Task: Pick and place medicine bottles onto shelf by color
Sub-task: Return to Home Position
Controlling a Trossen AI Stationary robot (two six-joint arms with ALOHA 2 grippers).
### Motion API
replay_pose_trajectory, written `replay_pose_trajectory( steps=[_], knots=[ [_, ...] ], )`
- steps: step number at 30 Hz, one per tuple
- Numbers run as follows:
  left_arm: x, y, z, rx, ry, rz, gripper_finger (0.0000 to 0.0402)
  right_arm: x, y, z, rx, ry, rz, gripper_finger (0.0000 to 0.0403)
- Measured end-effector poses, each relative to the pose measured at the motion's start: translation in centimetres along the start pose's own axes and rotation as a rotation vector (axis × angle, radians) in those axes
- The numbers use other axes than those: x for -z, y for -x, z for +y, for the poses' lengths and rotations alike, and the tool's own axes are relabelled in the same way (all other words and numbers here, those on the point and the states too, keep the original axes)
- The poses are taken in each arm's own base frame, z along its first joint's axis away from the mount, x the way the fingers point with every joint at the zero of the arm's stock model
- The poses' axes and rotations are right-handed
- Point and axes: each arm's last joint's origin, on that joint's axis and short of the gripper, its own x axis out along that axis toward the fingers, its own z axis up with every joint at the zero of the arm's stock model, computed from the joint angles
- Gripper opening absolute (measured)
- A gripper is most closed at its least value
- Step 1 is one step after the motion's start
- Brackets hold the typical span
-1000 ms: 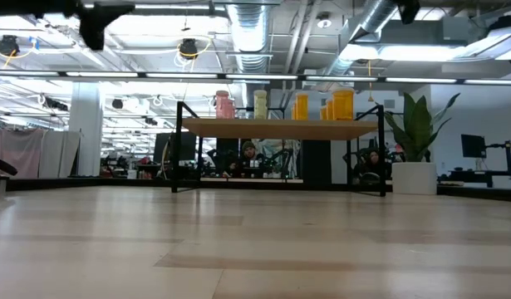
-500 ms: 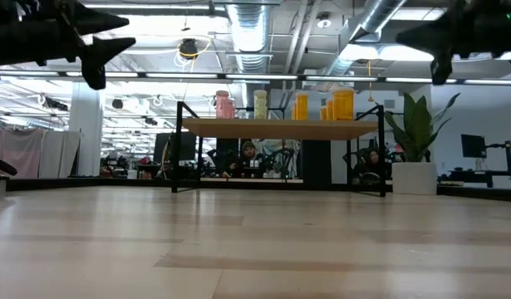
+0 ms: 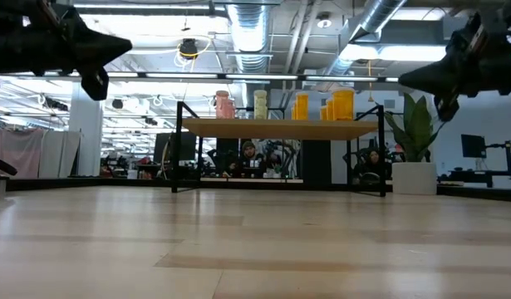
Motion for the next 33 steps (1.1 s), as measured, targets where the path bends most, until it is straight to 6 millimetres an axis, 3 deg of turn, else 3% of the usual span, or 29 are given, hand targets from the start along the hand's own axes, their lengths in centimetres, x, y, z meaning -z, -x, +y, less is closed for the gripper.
replay_pose_trajectory(
  steps=[7,23,33],
  knots=[
    [0.9,0.0,0.4,-0.009,0.027,0.008,0.0000,0.9,-0.2,-0.3,-0.017,0.020,-0.008,0.0002],
    [1.8,0.1,1.0,-0.103,-0.164,0.096,0.0000,1.4,-0.4,-0.4,-0.042,0.293,0.058,0.0010],
    [1.9,0.1,1.3,-0.184,-0.157,0.081,0.0000,1.6,-0.5,-0.4,-0.038,0.304,0.074,0.0028]
  ],
)
